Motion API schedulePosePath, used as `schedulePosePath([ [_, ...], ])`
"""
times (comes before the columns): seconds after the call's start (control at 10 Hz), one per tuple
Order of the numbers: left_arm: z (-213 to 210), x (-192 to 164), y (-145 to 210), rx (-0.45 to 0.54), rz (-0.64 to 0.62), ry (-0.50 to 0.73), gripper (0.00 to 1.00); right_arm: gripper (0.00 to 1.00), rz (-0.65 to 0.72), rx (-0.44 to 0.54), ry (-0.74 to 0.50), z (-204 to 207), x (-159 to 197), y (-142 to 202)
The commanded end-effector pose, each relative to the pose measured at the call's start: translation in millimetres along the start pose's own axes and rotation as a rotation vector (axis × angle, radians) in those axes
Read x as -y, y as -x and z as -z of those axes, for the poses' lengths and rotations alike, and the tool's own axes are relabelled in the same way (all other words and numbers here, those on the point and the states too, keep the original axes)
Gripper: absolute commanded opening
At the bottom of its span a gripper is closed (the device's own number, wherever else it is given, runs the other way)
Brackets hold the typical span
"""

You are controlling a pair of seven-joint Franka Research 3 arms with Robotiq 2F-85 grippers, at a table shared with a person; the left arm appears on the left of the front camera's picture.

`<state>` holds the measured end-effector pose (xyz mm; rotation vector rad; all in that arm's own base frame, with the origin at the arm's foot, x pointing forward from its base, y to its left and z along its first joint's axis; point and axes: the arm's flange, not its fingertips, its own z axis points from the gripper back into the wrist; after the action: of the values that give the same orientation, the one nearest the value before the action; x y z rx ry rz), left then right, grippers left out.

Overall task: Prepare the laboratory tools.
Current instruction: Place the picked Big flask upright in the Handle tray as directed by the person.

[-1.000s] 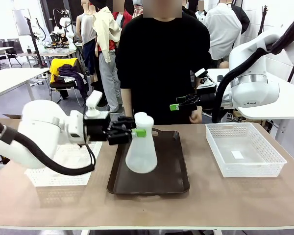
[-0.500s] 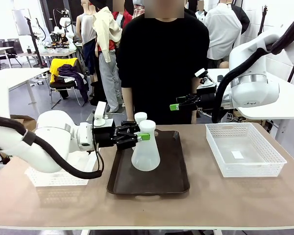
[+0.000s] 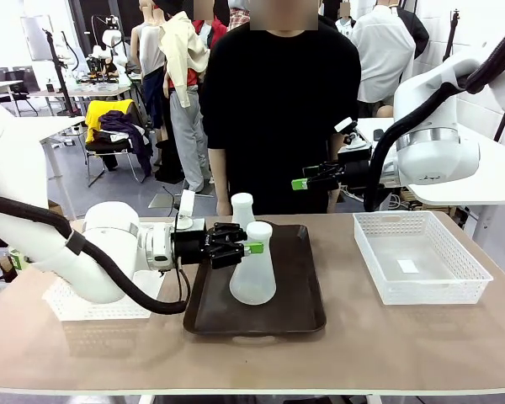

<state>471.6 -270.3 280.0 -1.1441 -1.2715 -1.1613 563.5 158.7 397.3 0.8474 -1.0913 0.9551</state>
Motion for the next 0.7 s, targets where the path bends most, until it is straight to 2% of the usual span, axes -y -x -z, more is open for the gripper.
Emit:
schedulePosePath([
  [0.0, 6.1, -0.7, 4.4, -0.014, 0.025, -0.028, 0.00, 1.00, 0.006, -0.010, -0.005, 0.1, 0.7, -0.5],
  [0.2, 5.9, 0.7, 3.5, -0.018, 0.006, -0.020, 0.00, 1.00, 0.006, -0.010, -0.005, 0.1, 0.7, -0.5],
  [0.6, -1.6, 1.4, -4.9, -0.069, -0.021, -0.035, 0.76, 1.00, 0.006, -0.010, -0.005, 0.1, 0.7, -0.5],
])
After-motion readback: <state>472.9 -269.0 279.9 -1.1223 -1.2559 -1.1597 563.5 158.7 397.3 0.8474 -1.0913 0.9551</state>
